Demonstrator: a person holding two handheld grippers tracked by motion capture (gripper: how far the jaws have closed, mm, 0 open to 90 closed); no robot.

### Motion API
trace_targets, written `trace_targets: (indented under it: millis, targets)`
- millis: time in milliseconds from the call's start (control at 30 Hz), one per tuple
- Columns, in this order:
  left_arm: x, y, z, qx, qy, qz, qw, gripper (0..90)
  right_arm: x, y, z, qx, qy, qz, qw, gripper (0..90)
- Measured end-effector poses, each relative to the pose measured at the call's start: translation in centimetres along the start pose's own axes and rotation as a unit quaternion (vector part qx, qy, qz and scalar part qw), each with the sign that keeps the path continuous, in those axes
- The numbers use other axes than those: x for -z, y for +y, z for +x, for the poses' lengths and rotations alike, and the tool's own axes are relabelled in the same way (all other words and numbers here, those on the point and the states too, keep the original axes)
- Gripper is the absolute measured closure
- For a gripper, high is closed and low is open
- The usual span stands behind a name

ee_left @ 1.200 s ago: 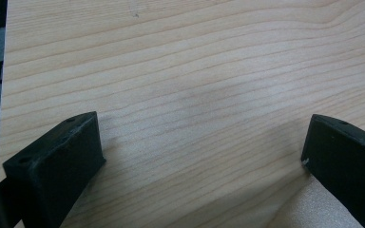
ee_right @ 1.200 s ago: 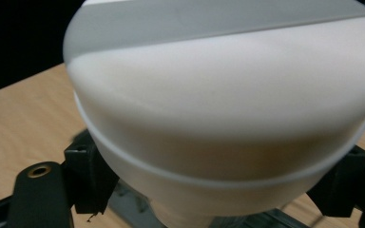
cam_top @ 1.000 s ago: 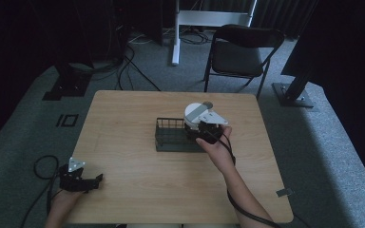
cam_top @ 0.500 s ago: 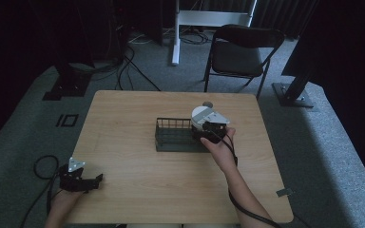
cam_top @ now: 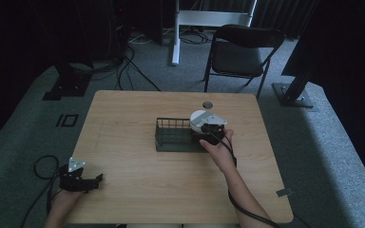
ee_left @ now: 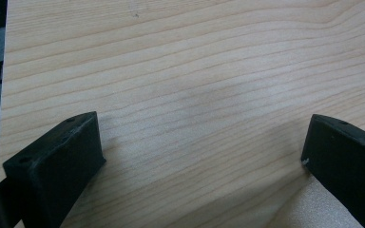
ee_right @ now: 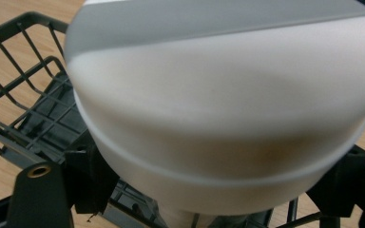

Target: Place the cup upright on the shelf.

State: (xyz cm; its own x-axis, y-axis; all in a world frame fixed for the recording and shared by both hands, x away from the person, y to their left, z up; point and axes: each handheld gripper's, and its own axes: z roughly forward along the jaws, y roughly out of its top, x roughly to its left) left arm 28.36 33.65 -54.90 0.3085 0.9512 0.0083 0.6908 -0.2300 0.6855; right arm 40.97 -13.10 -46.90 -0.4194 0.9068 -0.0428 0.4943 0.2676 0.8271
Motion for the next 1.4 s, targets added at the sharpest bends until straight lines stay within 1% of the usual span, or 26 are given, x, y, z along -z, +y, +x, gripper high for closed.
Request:
trace_targets:
  millis: [100,233,367,400,633,700,733,833,900,1033,1200,1300,1400]
  targets:
    - [0.0,0.0,0.0,0.000,0.000,0.000,1.0000,0.0,0.0,0.0,-0.1,-0.002,0.001,0.002,1.0000,18.3]
    - [0.0,0.0,0.0,0.000,0.000,0.000,1.0000,0.1,0.1,-0.3,-0.4,-0.011,0.009,0.000,0.9999,18.3]
    - [0.0,0.0,0.0,0.000,0.000,0.000,1.0000,0.0,0.1,-0.5,-0.5,-0.004,0.014,-0.007,0.9999,18.2]
    - [0.0,0.0,0.0,0.000,0.000,0.000,1.0000,0.0,0.1,-0.5,-0.5,-0.010,0.015,-0.008,0.9998,18.2]
    - [0.0,0.0,0.0,0.000,0.000,0.000,1.0000,0.1,0.0,-0.9,-0.8,-0.024,0.024,-0.017,0.9993,17.8]
    - [0.0,0.0,0.0,0.000,0.000,0.000,1.0000,0.0,0.0,-0.9,-0.8,-0.023,0.024,-0.019,0.9993,17.8]
    - [0.0,0.0,0.0,0.000,0.000,0.000,1.0000,0.0,0.0,-1.0,-0.8,-0.015,0.024,-0.023,0.9993,17.3]
    - [0.0,0.0,0.0,0.000,0.000,0.000,1.0000,0.0,0.0,-1.1,-0.7,-0.008,0.018,-0.028,0.9994,13.0]
    - [0.0,0.0,0.0,0.000,0.000,0.000,1.0000,0.0,0.2,-1.1,-0.7,-0.001,0.018,-0.032,0.9993,12.7]
    - [0.0,0.0,0.0,0.000,0.000,0.000,1.0000,0.0,0.5,-1.1,-0.9,-0.011,0.020,-0.038,0.9990,12.5]
    - [0.0,0.0,0.0,0.000,0.000,0.000,1.0000,0.0,1.0,-1.1,-1.1,-0.009,0.028,-0.045,0.9986,12.5]
    - [0.0,0.0,0.0,0.000,0.000,0.000,1.0000,0.0,1.2,-1.2,-1.1,-0.007,0.028,-0.044,0.9986,12.5]
    - [0.0,0.0,0.0,0.000,0.000,0.000,1.0000,0.0,1.6,-1.4,-1.2,-0.009,0.036,-0.042,0.9984,12.5]
